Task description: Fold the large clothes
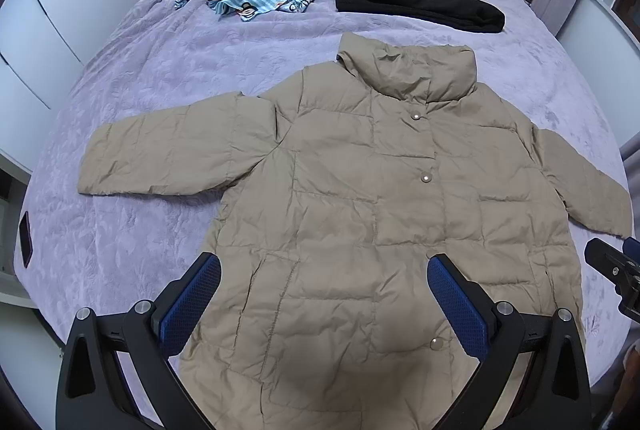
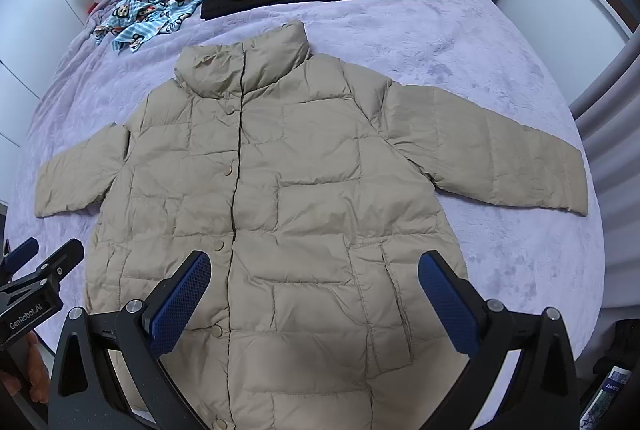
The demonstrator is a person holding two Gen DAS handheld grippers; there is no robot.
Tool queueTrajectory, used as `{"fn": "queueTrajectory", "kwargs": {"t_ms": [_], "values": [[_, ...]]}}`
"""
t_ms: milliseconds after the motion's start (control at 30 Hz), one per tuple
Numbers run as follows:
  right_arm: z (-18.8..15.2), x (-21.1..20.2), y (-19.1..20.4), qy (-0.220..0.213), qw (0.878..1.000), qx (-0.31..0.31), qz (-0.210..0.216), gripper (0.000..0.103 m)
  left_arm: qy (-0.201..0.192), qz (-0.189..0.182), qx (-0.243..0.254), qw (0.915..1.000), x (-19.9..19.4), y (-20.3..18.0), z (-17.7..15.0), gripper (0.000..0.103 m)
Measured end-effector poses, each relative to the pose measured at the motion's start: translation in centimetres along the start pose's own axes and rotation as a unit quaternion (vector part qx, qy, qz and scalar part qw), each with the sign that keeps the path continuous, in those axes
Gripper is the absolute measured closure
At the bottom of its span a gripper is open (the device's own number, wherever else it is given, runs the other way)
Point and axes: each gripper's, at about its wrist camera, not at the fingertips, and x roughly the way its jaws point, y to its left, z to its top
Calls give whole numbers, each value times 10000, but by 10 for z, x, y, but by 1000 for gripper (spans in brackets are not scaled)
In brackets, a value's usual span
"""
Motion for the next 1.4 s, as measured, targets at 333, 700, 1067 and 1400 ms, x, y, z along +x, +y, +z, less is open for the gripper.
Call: {"fn": "queueTrajectory", "kwargs": {"t_ms": [333,700,1067,1400], "values": [[1,0,-1,-4,10000,-7,0,0,-13,10,2,10000,0,-4,-1,0],[1,-1,2,-24,10000,3,8,0,-4,-1,5,10000,0,-4,-2,0],[2,-1,1,-21,10000,6,19,0,3,-14,1,10000,-1,-4,-1,0],[2,-1,2,-19,10000,1,19,0,-1,-6,2,10000,-1,-3,-1,0]]}}
